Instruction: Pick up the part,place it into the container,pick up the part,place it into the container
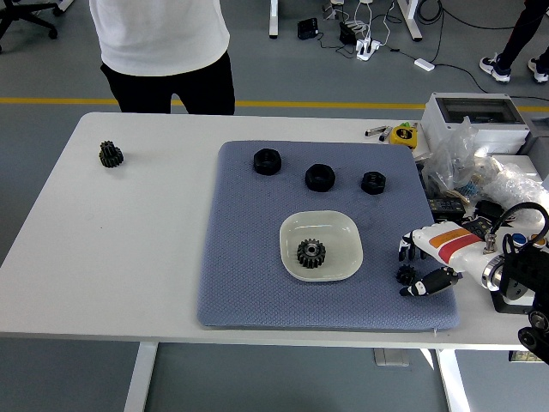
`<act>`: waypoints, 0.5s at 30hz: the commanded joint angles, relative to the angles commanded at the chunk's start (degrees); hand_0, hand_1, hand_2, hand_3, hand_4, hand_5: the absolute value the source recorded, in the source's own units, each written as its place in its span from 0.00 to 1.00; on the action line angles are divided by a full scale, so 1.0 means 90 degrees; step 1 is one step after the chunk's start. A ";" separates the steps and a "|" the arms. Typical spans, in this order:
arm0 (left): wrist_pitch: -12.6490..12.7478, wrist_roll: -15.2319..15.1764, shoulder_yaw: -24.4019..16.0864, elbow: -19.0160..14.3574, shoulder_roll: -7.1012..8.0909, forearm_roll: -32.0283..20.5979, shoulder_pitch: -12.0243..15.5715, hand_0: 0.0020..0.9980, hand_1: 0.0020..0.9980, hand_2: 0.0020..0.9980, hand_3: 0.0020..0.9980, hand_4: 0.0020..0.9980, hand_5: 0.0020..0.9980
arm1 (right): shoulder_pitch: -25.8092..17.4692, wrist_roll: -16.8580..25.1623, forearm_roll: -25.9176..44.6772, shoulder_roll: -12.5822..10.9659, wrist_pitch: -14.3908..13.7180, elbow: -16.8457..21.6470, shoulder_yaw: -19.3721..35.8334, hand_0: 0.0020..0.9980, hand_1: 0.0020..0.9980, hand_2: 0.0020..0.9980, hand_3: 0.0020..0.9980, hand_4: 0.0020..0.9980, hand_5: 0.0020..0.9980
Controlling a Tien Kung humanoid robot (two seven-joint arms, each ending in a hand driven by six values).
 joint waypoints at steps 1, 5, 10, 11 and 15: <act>-0.0003 0.0004 -0.0010 0.0000 -0.0002 0.0010 0.0006 0.64 0.62 0.61 0.55 0.59 0.51 | 0.0004 0.0004 0.0019 0.0001 -0.0025 -0.0006 -0.0007 0.21 0.44 0.52 0.52 0.98 0.33; -0.0013 0.0012 -0.0033 0.0003 -0.0009 0.0051 0.0010 0.64 0.62 0.61 0.55 0.59 0.50 | 0.0018 0.0022 0.0062 0.0036 -0.0073 -0.0058 -0.0050 0.17 0.40 0.49 0.52 0.94 0.33; -0.0015 0.0014 -0.0058 0.0010 -0.0019 0.0070 0.0011 0.63 0.62 0.61 0.55 0.60 0.51 | -0.0006 0.0053 0.0162 0.0072 -0.0056 -0.0139 -0.0113 0.16 0.39 0.47 0.52 0.91 0.31; -0.0016 0.0016 -0.0065 0.0012 -0.0020 0.0078 0.0012 0.63 0.62 0.61 0.55 0.60 0.51 | -0.0006 0.0058 0.0175 0.0075 -0.0052 -0.0153 -0.0128 0.16 0.39 0.47 0.52 0.91 0.31; -0.0018 0.0020 -0.0075 0.0011 -0.0025 0.0095 0.0013 0.63 0.62 0.61 0.55 0.60 0.51 | 0.0013 0.0077 0.0226 0.0077 -0.0068 -0.0206 -0.0171 0.16 0.38 0.46 0.52 0.89 0.30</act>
